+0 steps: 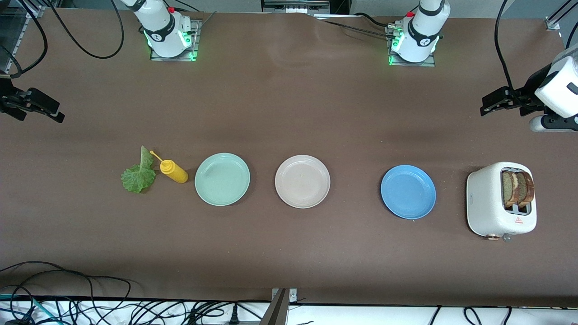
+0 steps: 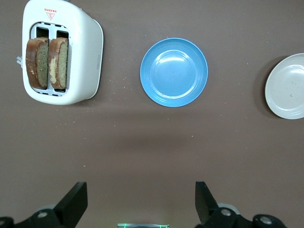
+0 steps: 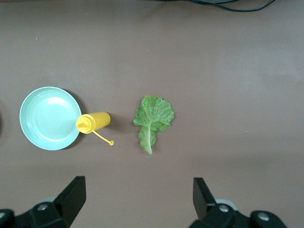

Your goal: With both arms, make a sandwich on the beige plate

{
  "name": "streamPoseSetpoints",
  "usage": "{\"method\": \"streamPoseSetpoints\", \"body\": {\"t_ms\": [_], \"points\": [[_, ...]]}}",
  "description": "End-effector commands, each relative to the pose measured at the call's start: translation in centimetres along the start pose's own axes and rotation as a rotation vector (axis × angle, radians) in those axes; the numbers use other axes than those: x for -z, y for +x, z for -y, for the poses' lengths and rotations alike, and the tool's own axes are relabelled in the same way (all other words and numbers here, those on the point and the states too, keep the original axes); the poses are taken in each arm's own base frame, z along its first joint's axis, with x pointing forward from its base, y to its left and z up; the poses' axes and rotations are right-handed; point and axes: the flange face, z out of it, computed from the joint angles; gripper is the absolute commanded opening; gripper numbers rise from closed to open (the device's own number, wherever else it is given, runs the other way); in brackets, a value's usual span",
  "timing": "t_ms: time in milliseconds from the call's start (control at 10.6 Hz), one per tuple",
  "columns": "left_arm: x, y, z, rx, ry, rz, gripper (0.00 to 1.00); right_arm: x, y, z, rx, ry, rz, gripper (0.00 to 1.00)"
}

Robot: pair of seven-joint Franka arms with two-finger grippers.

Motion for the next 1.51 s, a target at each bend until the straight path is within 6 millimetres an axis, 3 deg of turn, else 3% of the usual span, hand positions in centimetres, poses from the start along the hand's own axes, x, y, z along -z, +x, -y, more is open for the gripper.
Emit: {"method": "streamPoseSetpoints", "body": {"t_ms": [0, 1417], "points": [[0.65, 0.16, -0.02, -0.005, 0.023, 0.004, 1.0, 0.68, -0.18, 0.23, -0.002, 0.016, 0.001, 1.0], [0.44, 0.37, 0.15, -0.007, 0.038, 0.005, 1.0, 0.72, -0.21, 0.76, 0.008, 0.016, 0.007, 1.0]]}}
